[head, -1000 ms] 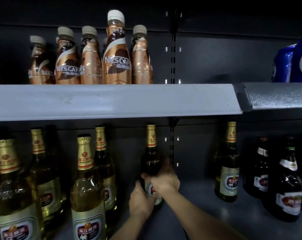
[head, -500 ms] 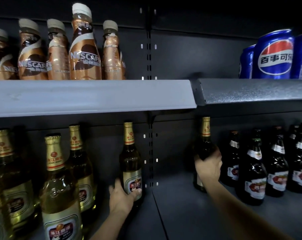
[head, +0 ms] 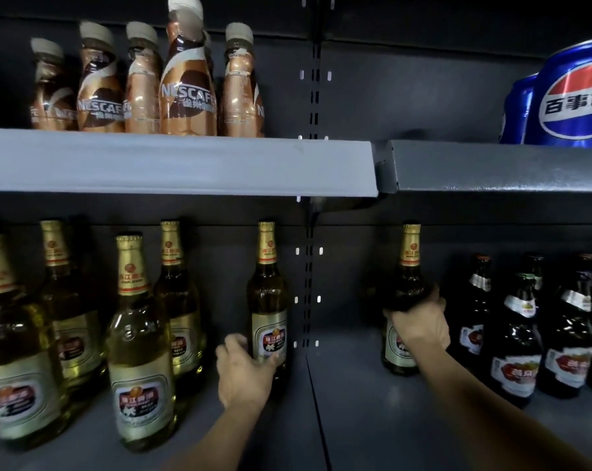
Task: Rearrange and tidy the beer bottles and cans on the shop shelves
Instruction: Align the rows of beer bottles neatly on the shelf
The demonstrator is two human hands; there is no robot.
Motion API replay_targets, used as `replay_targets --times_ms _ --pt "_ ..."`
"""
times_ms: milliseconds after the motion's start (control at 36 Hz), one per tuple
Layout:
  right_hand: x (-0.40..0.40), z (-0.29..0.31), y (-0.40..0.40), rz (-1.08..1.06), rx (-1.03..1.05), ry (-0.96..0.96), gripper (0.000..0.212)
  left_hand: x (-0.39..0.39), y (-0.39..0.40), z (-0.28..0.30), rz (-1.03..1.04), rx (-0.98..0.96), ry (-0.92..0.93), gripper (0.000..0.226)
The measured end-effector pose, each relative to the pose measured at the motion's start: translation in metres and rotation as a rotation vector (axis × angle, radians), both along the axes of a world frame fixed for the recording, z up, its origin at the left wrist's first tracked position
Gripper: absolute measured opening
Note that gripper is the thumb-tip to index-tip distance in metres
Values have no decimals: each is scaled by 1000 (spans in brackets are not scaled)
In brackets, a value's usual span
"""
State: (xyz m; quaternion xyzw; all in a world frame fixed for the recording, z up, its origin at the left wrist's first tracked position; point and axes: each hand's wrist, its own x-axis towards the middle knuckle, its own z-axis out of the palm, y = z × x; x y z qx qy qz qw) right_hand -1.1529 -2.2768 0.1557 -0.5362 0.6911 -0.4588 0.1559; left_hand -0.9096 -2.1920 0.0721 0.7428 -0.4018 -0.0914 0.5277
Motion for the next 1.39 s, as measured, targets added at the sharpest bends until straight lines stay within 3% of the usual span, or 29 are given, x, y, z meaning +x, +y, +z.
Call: replay_targets --times_ms 83,250,500,833,1056,1111,1167,1222,1306,1389 --pt "15 0 24 29 5 1 87 -7 22 -1 -11 -25 -27 43" --pt "60 0 79 147 -41 5 82 -14 51 -3 -259 48 -26 42" --pt "132 -1 132 278 -76 52 81 -14 70 4 -444 59 30 96" --pt "172 -14 142 292 -94 145 89 14 77 3 -392 81 -11 73" --pt "167 -20 140 362 -128 171 94 8 79 -1 -444 44 58 84" --pt "161 -18 141 371 -151 169 90 3 84 -1 -368 14 44 92" --pt "146 -13 142 314 -223 125 79 -6 95 4 -161 -66 -62 83" --pt "125 -6 139 187 -326 33 66 -17 105 13 -38 -251 -113 59" --pt "83 -1 123 -43 -401 -63 51 -38 110 23 -69 -409 -162 41" --pt "31 0 106 -230 -405 -81 47 -63 103 26 -142 -482 -205 38"
